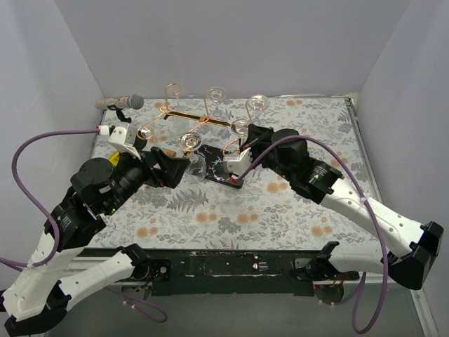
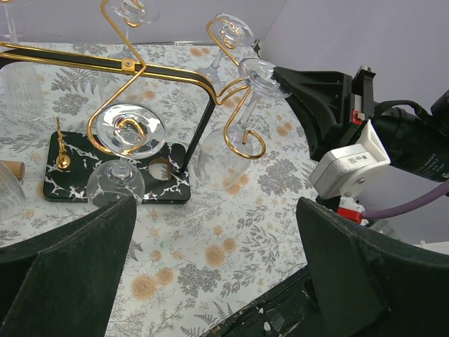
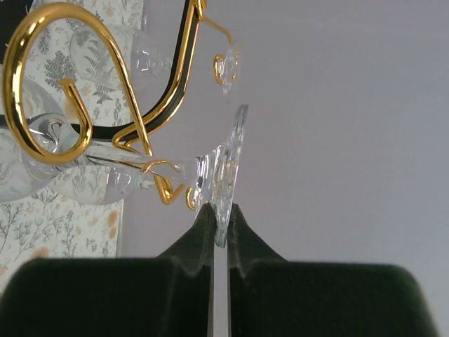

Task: Place the wine glass upside down on the wine glass rack

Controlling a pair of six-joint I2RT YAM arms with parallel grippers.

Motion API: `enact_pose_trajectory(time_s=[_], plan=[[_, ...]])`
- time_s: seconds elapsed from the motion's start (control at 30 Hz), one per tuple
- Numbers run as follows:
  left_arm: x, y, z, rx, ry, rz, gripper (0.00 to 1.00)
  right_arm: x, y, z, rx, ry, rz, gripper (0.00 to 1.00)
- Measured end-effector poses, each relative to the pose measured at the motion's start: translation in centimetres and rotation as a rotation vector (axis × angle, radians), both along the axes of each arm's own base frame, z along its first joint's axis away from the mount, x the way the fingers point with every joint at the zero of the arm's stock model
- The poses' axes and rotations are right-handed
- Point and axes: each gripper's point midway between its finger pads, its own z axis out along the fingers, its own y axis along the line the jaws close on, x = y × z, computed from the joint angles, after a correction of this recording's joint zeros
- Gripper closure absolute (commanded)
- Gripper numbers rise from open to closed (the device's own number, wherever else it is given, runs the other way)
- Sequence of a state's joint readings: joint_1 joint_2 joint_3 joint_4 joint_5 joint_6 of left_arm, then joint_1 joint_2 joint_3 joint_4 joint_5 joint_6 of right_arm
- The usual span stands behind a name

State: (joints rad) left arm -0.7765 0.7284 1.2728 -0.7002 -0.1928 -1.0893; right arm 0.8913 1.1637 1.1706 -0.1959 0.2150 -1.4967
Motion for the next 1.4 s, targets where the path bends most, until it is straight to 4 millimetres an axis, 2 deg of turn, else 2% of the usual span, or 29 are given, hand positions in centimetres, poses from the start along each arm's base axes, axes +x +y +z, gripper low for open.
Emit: enact_pose_trajectory(time_s=[0.4, 0.63, 1.1, 1.23, 1.4], plan=[[-0.5, 0.5, 0.4, -0.018, -0.012, 0.001, 0.02, -0.2, 1.7, -0.8, -0.008, -0.029, 0.04, 0.99], [-0.6, 0.6, 0.6, -0.026, -0.015, 0.003, 0.02, -1.4, 3.1, -0.8, 0.001, -0.025, 0.082, 0.99], [-0.7, 0.7, 0.6, -0.029, -0.015, 0.004, 0.02, -3.8, 4.5, -2.6, -0.03, 0.043, 0.136, 0.99], [-0.7, 0.7, 0.5, -0.029, -0.014, 0.004, 0.02, -4.5, 4.5, -2.7, -0.033, 0.056, 0.143, 0.99], [-0.7, 0.7, 0.5, -0.028, -0.014, 0.004, 0.02, -4.9, 3.5, -2.3, -0.026, 0.063, 0.129, 0.99]])
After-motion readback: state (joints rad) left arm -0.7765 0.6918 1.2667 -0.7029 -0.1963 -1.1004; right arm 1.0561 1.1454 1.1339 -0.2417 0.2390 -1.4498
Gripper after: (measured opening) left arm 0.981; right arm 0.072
